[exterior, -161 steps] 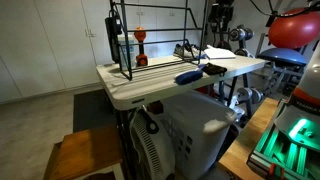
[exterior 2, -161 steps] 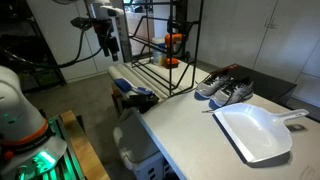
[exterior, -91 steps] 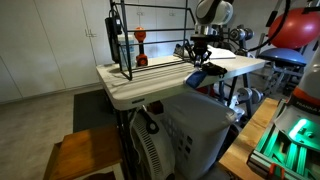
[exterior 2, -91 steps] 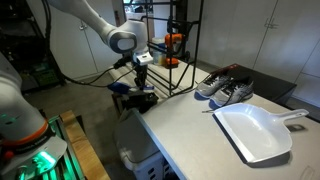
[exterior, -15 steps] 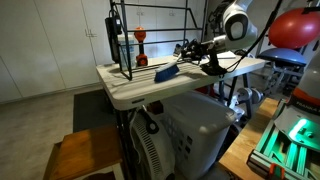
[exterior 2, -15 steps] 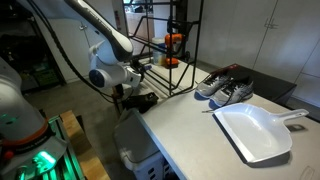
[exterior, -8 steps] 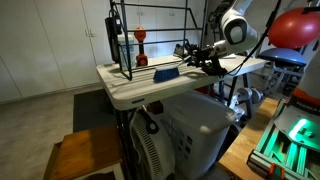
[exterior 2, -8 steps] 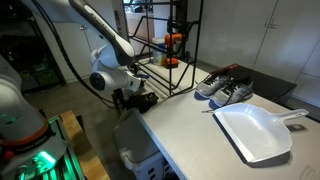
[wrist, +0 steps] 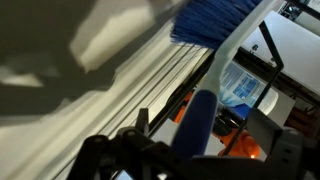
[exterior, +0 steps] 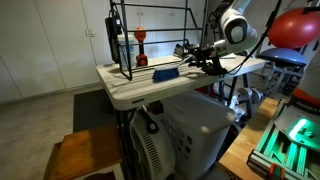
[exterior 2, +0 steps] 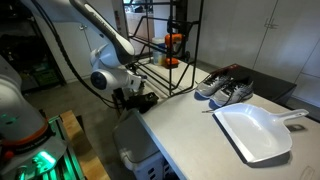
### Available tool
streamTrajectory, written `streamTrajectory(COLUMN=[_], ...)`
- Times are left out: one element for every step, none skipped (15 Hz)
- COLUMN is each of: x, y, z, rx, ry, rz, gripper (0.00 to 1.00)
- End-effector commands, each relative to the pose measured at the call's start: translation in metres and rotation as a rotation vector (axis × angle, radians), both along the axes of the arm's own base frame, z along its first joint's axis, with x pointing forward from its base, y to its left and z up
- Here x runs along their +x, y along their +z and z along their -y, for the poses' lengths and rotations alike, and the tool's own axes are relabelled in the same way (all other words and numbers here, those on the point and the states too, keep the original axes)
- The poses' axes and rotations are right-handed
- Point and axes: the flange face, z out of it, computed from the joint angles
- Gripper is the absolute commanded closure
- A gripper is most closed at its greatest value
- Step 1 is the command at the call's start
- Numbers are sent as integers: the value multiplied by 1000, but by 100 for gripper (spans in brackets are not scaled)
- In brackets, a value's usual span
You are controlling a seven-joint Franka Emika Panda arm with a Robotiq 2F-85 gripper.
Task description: Put the brush upright
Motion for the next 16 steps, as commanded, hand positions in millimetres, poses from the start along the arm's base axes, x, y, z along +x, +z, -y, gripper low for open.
streamTrajectory(x=[-10, -13, -16, -18, -20, -23, -25, -28, -30, -31, -30, -28, -26, -24, -22, -21], y=[23, 29, 36, 42, 48, 55, 64, 73, 81, 91, 99, 104, 108, 111, 110, 109], z=[-5, -5, -4, -4, -4, -5, -6, -8, -10, -11, -11, -11, -10, -10, -9, -8], rx=[-48, -67, -85, -95, -104, -112, -123, -133, -141, -150, -160, -173, -183, -190, -203, -211], ry=[52, 62, 65, 69, 77, 90, 107, 134, 159, 178, 186, 188, 191, 197, 197, 197], rz=[-7, -18, -35, -55, -67, -73, -73, -70, -70, -72, -80, -102, -126, -144, -166, -187], gripper=[0, 0, 0, 0, 0, 0, 0, 0, 0, 0, 0, 0, 0, 0, 0, 0])
